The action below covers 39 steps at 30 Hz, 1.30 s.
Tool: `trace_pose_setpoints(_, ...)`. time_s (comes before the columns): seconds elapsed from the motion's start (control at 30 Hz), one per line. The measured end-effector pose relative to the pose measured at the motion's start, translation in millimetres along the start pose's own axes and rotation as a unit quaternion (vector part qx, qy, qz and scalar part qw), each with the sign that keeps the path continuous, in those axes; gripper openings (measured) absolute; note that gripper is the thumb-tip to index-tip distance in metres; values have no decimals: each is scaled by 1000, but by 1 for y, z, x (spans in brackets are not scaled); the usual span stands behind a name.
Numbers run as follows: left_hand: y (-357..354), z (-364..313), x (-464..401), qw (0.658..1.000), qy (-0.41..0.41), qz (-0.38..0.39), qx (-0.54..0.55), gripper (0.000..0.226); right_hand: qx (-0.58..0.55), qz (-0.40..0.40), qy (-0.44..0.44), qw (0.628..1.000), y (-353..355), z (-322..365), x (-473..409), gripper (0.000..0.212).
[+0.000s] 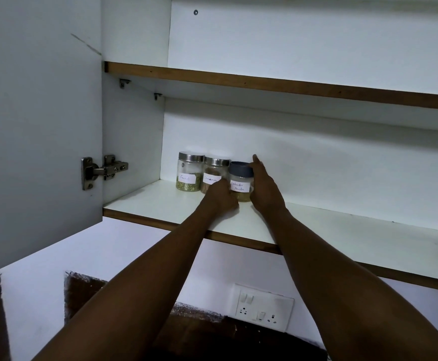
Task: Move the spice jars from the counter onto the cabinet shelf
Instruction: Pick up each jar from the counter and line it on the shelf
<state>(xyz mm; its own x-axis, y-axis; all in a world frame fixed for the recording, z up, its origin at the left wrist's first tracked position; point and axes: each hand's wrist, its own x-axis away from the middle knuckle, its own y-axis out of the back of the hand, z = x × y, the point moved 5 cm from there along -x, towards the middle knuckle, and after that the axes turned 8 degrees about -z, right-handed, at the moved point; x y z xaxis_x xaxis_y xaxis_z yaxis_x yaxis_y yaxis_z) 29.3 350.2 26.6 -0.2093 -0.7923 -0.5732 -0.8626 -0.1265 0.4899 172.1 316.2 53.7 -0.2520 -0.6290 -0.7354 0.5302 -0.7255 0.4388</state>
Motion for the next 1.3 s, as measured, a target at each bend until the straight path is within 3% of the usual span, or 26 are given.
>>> trace_pose_setpoints(0.23,1,0,3,1000,-1,0,-5,17,91,-12,76,993,0,4,7,72)
trace_pose_setpoints(0.33,3,-1,4,1000,9,2,-6,29,115,-1,77,990,-1,1,5,79)
trace_pose_setpoints(0.6,1,-6,3,1000,-20,-11,-9,21,158,-22,57,986,5,2,5,90)
trace_pose_setpoints(0.7,3,-9,3,998,-29,-28,-53,20,205,-31,14,978,12,2,17,94)
trace_pose_setpoints(0.8,-8,-20,10,985,-78,35,-153,31,284,31,-85,954,16,-5,43,102)
trace_pose_setpoints(0.9,-14,-31,23,966,-99,69,-227,36,271,83,-212,935,38,-9,76,91)
trace_pose_setpoints(0.97,-14,-35,34,962,-78,89,-246,34,297,118,-226,920,54,-5,92,81)
trace_pose_setpoints(1.07,-21,-57,68,947,-70,129,-287,32,333,126,-118,927,76,16,120,60)
trace_pose_setpoints(1.13,-27,-81,103,944,-125,79,-296,25,341,20,19,940,93,33,149,48)
trace_pose_setpoints(1.17,-26,-93,117,946,-167,13,-277,21,331,-37,76,940,103,40,160,45)
trace_pose_setpoints(1.23,-32,-104,156,953,-232,-113,-158,24,262,-105,131,950,118,33,188,40)
trace_pose_setpoints(1.3,-53,-105,200,944,-295,-148,5,36,181,-137,159,961,127,12,218,42)
